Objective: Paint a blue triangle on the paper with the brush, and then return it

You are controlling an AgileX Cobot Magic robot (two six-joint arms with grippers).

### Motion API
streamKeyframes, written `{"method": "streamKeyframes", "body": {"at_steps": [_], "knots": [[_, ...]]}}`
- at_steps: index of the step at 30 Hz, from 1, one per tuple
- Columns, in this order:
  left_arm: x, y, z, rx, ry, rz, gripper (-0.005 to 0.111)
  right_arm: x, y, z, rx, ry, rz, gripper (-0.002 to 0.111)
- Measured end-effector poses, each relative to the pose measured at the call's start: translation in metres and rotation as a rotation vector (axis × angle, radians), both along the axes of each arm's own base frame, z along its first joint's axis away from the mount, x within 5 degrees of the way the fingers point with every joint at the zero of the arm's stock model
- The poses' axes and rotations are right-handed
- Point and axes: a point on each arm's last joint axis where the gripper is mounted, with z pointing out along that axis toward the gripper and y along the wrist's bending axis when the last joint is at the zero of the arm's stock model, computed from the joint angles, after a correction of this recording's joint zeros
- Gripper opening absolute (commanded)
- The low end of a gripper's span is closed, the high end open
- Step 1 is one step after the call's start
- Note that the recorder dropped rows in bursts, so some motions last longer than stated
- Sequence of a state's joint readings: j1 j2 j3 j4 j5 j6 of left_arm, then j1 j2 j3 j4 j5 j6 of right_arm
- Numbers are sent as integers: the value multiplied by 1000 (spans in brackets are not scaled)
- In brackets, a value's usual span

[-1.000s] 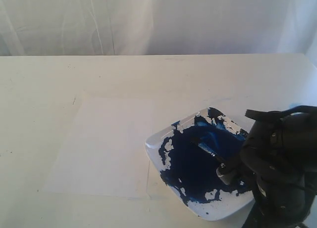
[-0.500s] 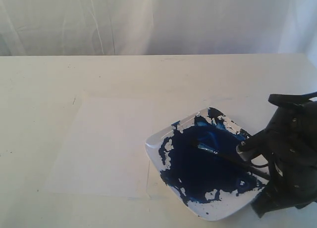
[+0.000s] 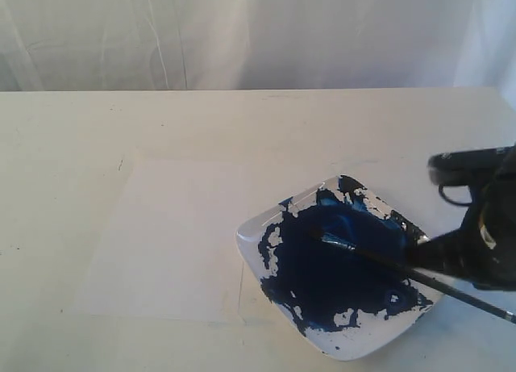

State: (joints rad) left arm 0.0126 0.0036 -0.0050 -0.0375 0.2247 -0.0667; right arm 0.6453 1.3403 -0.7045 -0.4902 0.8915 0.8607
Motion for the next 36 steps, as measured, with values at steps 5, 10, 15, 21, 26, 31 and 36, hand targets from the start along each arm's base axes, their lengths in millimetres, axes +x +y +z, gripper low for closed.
{"method": "streamKeyframes", "body": {"at_steps": [5, 10, 15, 21, 26, 31, 36], "knots": [[0, 0, 0, 0, 0, 0, 0, 3, 18, 34, 621, -272, -389, 0], [0, 0, 0, 0, 0, 0, 0, -2, 23, 30, 782, -228, -526, 0], [0, 0, 0, 0, 0, 0, 0, -9, 8, 22, 584, -194, -569, 0], [0, 0, 0, 0, 0, 0, 0, -23, 6, 16, 564, -65, -692, 0], [0, 0, 0, 0, 0, 0, 0, -45, -9, -6, 598, -44, -1000, 0], [0, 0, 0, 0, 0, 0, 0, -57, -17, -20, 692, -92, -1126, 0], [0, 0, 0, 0, 0, 0, 0, -53, -18, -20, 732, -138, -1082, 0]]}}
